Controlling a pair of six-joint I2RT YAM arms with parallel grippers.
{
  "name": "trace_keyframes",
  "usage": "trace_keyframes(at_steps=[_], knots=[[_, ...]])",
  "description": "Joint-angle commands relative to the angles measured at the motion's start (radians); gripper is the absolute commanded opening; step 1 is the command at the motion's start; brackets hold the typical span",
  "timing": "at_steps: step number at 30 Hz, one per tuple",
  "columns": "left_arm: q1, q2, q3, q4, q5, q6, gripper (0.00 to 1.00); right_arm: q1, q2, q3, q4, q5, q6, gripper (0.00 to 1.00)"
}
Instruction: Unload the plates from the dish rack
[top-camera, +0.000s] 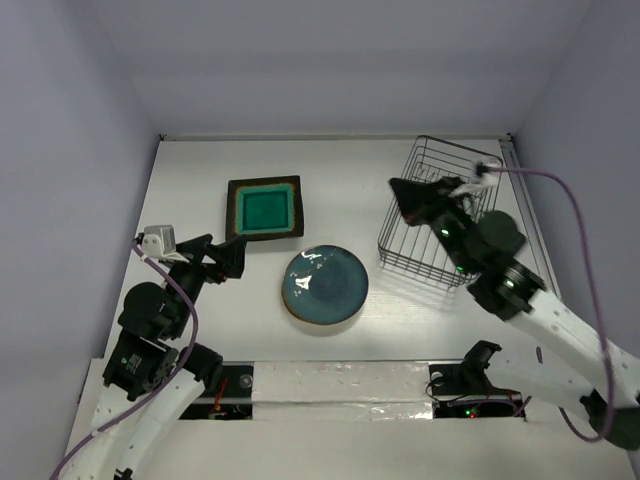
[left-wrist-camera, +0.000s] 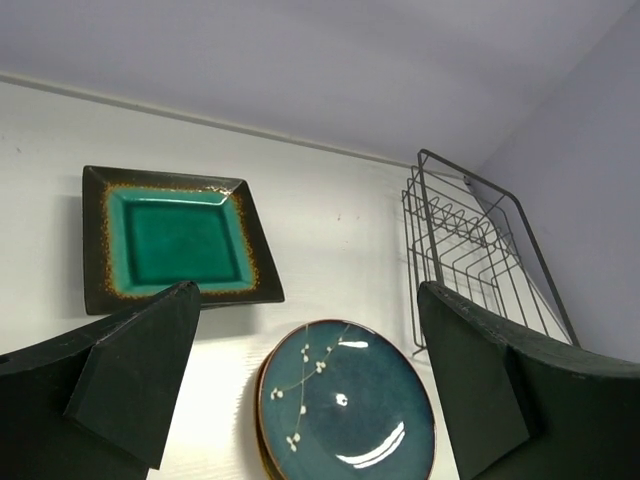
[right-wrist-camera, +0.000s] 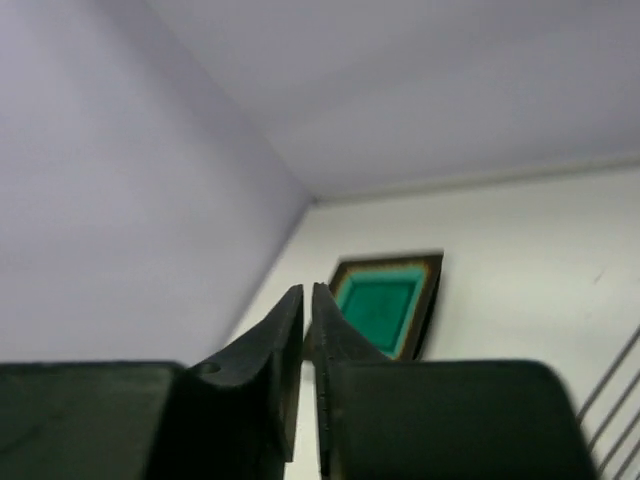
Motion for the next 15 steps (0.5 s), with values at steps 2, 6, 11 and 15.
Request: trace_keyframes(at_steps=[2,6,11,15], knots=[[0.005,0.013,0.015,0.079,-0.008,-0.003,0.90,0.005,-0.326,-0.092,-0.070,0.125,-0.161,0.29],[0.005,0.031,0.041,0.074,-0.014,0.023,0.91,0.005,-0.525,-0.141,-0.181,0.298,-0.150,0.71],[0.005,0.051,0.070,0.088,-0.042,0.033,0.93,0.005,-0.641,-0.190,-0.268,0.475,-0.129,0.90],[0.005,0.082,0.096,0.103,-0.060,0.022,0.93,0.005,-0.691,-0.232,-0.259,0.471,-0.129,0.88]])
